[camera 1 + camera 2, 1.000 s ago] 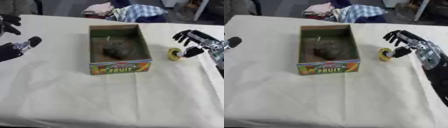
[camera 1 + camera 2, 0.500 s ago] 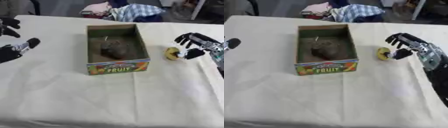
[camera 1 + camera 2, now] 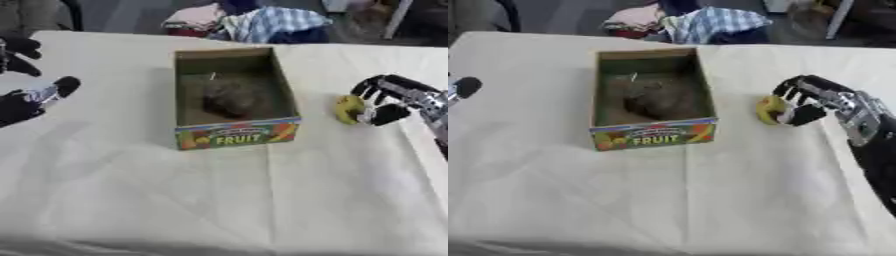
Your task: Pick up objects on the table and place them in the box.
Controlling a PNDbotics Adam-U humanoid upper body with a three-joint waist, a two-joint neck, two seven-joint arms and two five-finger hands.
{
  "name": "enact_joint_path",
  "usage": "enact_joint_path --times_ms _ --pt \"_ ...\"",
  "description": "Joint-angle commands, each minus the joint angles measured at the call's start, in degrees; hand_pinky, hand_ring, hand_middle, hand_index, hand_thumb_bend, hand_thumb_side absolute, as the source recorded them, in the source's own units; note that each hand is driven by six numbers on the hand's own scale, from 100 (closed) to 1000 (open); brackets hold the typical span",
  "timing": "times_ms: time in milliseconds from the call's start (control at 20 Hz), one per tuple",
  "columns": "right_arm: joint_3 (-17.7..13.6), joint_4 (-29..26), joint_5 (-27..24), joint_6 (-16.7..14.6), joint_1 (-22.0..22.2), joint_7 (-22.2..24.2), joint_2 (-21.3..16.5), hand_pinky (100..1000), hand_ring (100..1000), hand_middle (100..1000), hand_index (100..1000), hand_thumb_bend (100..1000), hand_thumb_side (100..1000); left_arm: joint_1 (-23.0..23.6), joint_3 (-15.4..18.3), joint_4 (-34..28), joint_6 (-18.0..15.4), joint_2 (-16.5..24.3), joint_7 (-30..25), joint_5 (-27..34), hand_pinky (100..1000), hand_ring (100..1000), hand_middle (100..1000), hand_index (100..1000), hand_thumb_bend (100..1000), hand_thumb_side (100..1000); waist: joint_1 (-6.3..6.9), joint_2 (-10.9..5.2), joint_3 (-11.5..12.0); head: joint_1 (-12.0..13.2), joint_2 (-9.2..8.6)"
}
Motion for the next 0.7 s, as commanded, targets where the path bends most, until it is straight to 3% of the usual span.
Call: enact_joint_path --times_ms 50,100,200,250,300,350,500,700 --pt "-0.18 0.04 2.15 -0.46 -0.65 0.19 -0.77 650 756 694 740 341 199 -0.42 0.62 -0.51 -0.14 0.91 -0.18 0.22 678 525 583 721 799 480 0.23 -0.50 0.01 -0.13 0.28" --pt "-0.11 -0.04 2.73 -0.59 -0.60 0.09 -0.71 648 750 679 723 339 192 -0.41 0.61 -0.51 -0.15 0.88 -0.20 0.22 678 525 583 720 798 480 0.24 -0.47 -0.02 -0.11 0.28" --pt "-0.09 -0.49 3.91 -0.91 -0.56 -0.95 -0.71 627 713 582 603 321 145 -0.41 0.64 -0.51 -0.16 0.83 -0.19 0.23 677 524 583 720 795 483 0.23 -0.45 -0.10 -0.06 0.28" --pt "-0.14 -0.76 4.48 -1.03 -0.52 -2.01 -0.72 606 680 535 490 289 107 -0.41 0.66 -0.51 -0.15 0.82 -0.15 0.25 677 524 583 720 795 483 0.22 -0.45 -0.15 -0.02 0.28" --pt "-0.30 -1.13 4.92 -1.12 -0.49 -3.68 -0.76 595 664 521 428 245 100 -0.40 0.67 -0.51 -0.15 0.81 -0.12 0.26 677 524 583 720 795 483 0.21 -0.45 -0.22 0.03 0.28" --pt "-0.41 -1.43 5.31 -1.15 -0.46 -5.61 -0.80 573 631 499 327 142 100 -0.39 0.67 -0.51 -0.15 0.80 -0.10 0.28 677 524 583 720 794 484 0.19 -0.46 -0.28 0.07 0.28" --pt "-0.59 -2.30 6.35 -0.95 -0.36 -12.59 -0.94 532 560 462 205 100 100 -0.34 0.59 -0.54 -0.33 0.75 -0.27 0.37 682 528 587 723 775 491 0.15 -0.52 -0.49 0.16 0.28" --pt "-0.39 -4.06 6.88 -0.93 -0.15 -19.31 -1.24 509 506 436 165 100 100 -0.27 0.68 -0.50 -0.61 0.71 -0.49 0.52 681 529 587 724 771 492 0.09 -0.67 -0.74 0.29 0.28"
